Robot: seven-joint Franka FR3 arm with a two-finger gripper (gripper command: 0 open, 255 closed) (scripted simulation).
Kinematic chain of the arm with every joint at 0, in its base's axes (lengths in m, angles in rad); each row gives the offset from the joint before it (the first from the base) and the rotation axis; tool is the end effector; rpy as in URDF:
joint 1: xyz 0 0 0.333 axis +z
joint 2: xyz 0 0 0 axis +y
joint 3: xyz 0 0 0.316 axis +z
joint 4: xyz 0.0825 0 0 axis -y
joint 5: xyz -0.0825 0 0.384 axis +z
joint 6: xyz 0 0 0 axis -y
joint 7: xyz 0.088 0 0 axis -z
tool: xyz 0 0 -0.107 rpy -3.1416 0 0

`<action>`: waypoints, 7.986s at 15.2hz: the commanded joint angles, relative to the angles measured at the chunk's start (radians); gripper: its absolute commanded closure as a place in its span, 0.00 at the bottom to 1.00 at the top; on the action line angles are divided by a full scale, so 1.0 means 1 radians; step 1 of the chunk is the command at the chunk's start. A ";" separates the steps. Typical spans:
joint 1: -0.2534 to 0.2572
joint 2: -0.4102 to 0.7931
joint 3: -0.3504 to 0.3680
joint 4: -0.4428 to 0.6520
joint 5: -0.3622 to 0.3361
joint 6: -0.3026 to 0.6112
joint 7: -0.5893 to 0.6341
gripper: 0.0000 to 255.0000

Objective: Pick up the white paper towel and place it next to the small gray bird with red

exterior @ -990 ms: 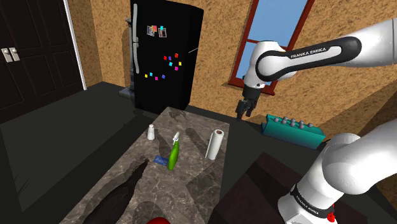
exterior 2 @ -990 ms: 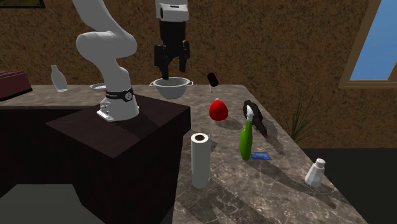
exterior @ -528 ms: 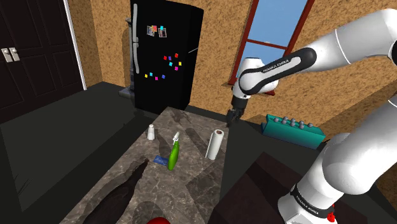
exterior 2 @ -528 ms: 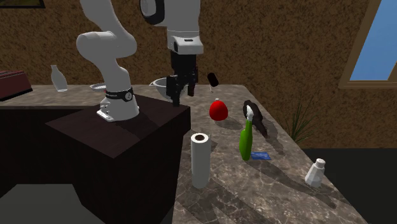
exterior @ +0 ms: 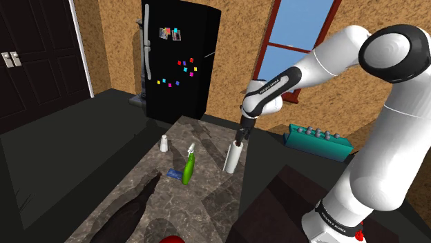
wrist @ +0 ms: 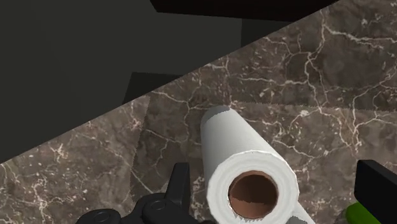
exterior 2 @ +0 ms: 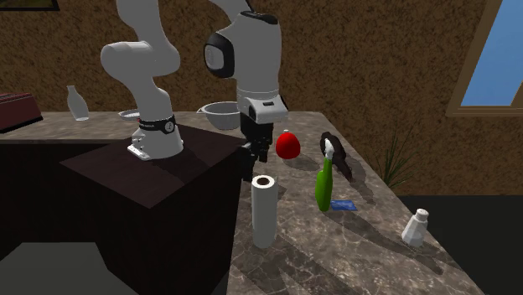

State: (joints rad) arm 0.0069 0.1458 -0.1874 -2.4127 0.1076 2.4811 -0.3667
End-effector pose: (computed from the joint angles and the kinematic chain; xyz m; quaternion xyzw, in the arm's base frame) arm 0.4793 -0.0893 0.2463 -0.9979 -0.0498 0.0306 0.0271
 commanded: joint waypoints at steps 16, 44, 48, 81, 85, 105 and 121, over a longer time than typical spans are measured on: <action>-0.016 0.144 0.023 0.022 0.058 0.120 -0.057 0.00; 0.002 -0.077 -0.009 0.036 -0.035 -0.108 0.016 1.00; 0.003 -0.119 -0.011 0.049 -0.050 -0.162 0.028 1.00; 0.012 -0.340 0.012 0.263 -0.102 -0.591 0.103 1.00; 0.052 -0.396 0.072 0.204 -0.089 -0.585 0.199 1.00; 0.263 -0.426 0.400 0.176 0.032 -0.554 0.680 1.00; 0.339 -0.286 0.537 0.212 0.033 -0.432 0.882 1.00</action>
State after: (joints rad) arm 0.3461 -0.1481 0.3489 -2.1937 0.1431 2.0333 0.5158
